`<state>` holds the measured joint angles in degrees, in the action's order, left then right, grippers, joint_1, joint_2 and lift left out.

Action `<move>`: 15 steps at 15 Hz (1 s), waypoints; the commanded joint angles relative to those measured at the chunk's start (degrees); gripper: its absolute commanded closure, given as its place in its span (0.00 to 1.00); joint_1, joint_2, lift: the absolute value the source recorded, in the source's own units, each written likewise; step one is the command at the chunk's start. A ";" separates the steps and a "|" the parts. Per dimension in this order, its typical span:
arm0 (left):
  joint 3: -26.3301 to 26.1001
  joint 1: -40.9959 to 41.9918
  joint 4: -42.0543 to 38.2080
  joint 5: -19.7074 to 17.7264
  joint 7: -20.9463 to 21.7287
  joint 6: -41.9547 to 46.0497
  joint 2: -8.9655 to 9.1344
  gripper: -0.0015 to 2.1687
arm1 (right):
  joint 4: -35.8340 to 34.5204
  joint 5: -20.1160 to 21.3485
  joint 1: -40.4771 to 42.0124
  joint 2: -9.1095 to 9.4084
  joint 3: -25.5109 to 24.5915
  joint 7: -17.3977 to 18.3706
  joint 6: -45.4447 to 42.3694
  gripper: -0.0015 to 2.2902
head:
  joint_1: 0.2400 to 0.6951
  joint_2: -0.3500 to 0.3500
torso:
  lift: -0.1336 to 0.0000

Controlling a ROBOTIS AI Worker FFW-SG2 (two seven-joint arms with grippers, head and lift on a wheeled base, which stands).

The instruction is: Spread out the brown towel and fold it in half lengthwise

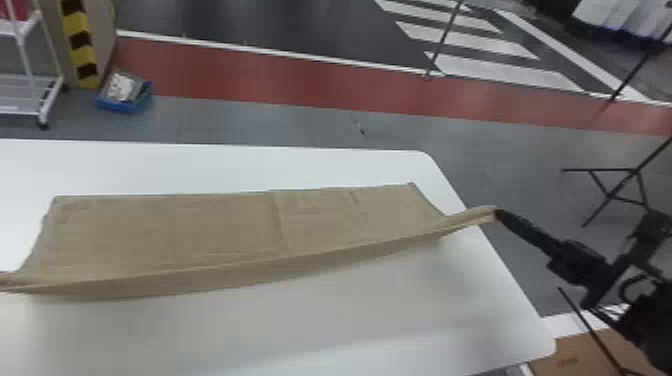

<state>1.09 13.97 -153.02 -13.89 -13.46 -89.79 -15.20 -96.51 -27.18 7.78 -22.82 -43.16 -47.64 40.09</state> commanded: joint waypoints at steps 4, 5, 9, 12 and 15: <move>-9.27 -10.10 10.55 12.49 0.19 -0.24 1.22 0.80 | 11.17 4.15 -11.03 -2.85 3.52 1.49 3.81 0.62 | 1.00 0.06 | 0.04; -9.35 -11.86 12.48 11.61 0.36 -0.24 1.58 0.80 | 13.90 4.85 -13.32 -3.64 4.49 1.93 3.64 0.62 | 1.00 0.06 | 0.04; -13.05 -20.91 24.88 12.57 -0.25 -0.24 2.98 0.80 | 27.61 7.84 -22.98 -7.77 10.38 2.29 -1.28 0.62 | 1.00 0.05 | 0.04; -14.98 -26.45 32.79 12.66 -0.52 -0.24 3.33 0.80 | 31.65 8.81 -27.29 -7.77 15.91 3.25 -4.10 0.62 | 1.00 0.06 | 0.04; -15.68 -28.64 38.76 12.66 -0.52 2.29 4.21 0.80 | 33.59 9.42 -29.75 -7.24 19.43 5.19 -5.86 0.62 | 1.00 0.11 | 0.04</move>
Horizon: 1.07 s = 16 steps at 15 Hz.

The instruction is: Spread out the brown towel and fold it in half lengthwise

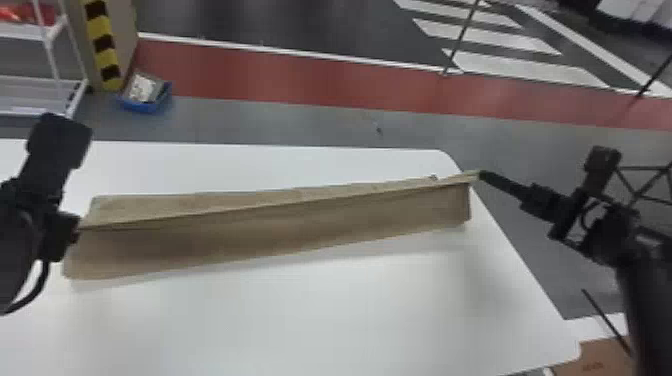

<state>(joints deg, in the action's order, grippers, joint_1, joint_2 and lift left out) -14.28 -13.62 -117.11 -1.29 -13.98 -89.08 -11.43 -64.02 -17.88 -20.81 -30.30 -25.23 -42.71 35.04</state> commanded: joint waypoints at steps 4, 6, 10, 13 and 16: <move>-0.31 -3.96 9.18 -0.99 0.62 7.56 0.80 0.80 | 5.31 2.06 -4.15 0.50 5.10 1.14 -3.09 0.61 | 1.00 0.14 | 0.04; -0.40 -5.28 10.50 -0.99 0.62 7.73 0.97 0.80 | 6.98 2.15 -4.77 0.59 5.10 2.19 -5.20 0.61 | 1.00 0.15 | 0.04; -1.72 -7.83 15.07 -0.11 0.18 8.61 1.32 0.80 | 9.88 2.59 -6.96 0.59 7.13 3.69 -7.66 0.61 | 0.99 0.15 | 0.04; -3.04 -8.53 18.41 1.56 0.09 12.30 1.94 0.77 | 14.71 2.94 -9.51 0.76 9.94 4.21 -12.40 0.57 | 0.98 0.16 | 0.04; -3.21 -9.14 19.73 1.56 0.09 13.36 2.20 0.77 | 18.58 3.38 -11.53 0.94 12.14 4.83 -16.62 0.57 | 0.97 0.17 | 0.04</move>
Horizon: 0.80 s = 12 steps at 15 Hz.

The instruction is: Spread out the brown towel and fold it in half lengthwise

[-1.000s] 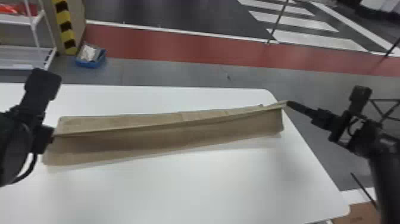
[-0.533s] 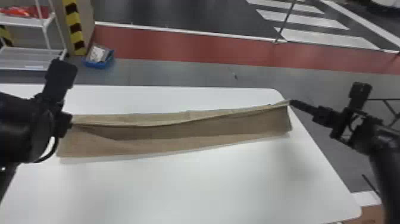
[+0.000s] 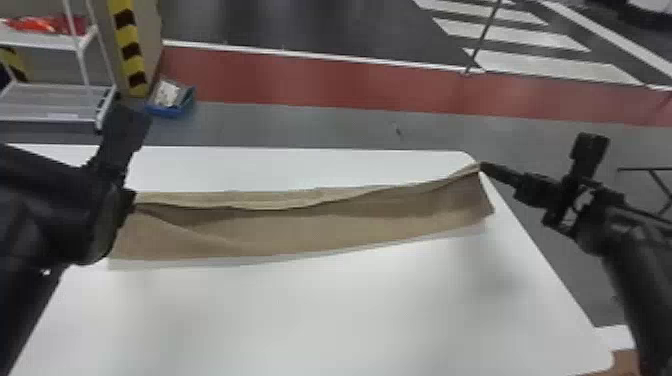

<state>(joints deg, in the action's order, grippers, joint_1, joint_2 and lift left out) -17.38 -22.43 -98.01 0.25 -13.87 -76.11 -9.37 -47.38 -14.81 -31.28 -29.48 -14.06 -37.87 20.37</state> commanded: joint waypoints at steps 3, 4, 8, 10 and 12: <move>-0.19 -0.95 2.48 0.10 -0.11 3.03 0.31 0.73 | 4.05 1.36 -2.21 0.92 2.11 0.87 -4.06 0.57 | 0.96 0.17 | 0.04; -0.37 -1.12 3.44 0.28 -0.11 3.55 0.40 0.72 | 4.40 1.53 -2.30 1.00 2.55 1.58 -4.41 0.56 | 0.96 0.18 | 0.04; -2.04 -1.39 7.75 4.58 0.60 6.89 0.49 0.16 | 6.07 2.15 -2.30 1.44 4.48 6.67 -7.57 0.09 | 0.96 0.19 | 0.04; -2.48 -1.39 8.63 6.34 0.51 7.07 0.49 0.04 | 7.04 2.41 -2.30 1.71 5.01 9.22 -9.33 0.05 | 0.97 0.19 | 0.04; -2.66 -0.95 8.89 6.78 0.24 8.65 0.23 0.04 | 7.39 2.33 -2.30 1.80 4.92 9.93 -10.74 0.05 | 0.98 0.19 | 0.04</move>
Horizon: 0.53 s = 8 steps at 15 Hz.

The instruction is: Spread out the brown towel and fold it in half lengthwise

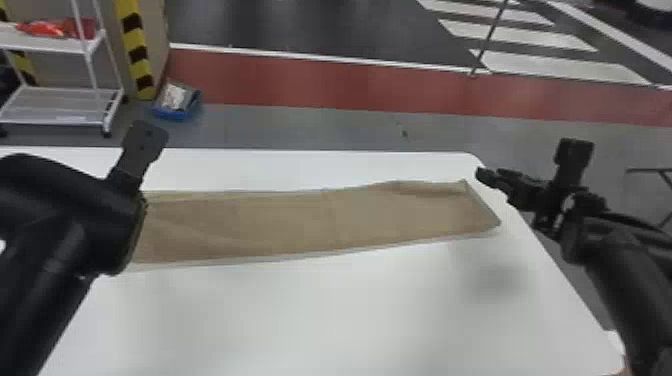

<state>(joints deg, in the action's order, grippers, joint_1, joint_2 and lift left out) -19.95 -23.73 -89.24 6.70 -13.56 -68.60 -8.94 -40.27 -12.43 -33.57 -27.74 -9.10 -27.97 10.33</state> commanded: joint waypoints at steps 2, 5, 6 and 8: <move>0.44 0.88 -0.32 0.33 -0.41 1.66 -0.28 0.04 | 0.28 -0.84 0.44 -0.03 -0.66 0.02 -2.45 0.05 | 0.98 0.19 | 0.04; 2.28 3.34 -2.61 -0.81 -0.24 5.00 -0.81 0.04 | -0.87 -2.25 2.81 -0.56 -2.94 -0.59 -2.63 0.05 | 0.97 0.19 | 0.04; 3.34 3.87 -3.22 -1.52 0.20 5.70 -0.81 0.04 | -0.95 -2.25 3.16 -0.82 -3.03 -0.94 -2.63 0.05 | 0.98 0.18 | 0.04; 5.80 5.27 -4.72 -5.38 0.64 6.93 -1.78 0.04 | -0.95 -2.16 4.22 -1.35 -4.08 -1.29 -2.45 0.05 | 0.99 0.17 | 0.04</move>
<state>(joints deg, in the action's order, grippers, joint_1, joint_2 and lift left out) -15.83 -19.38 -92.82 3.82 -13.07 -62.63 -10.10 -41.18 -14.66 -30.03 -28.77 -12.50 -29.20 7.72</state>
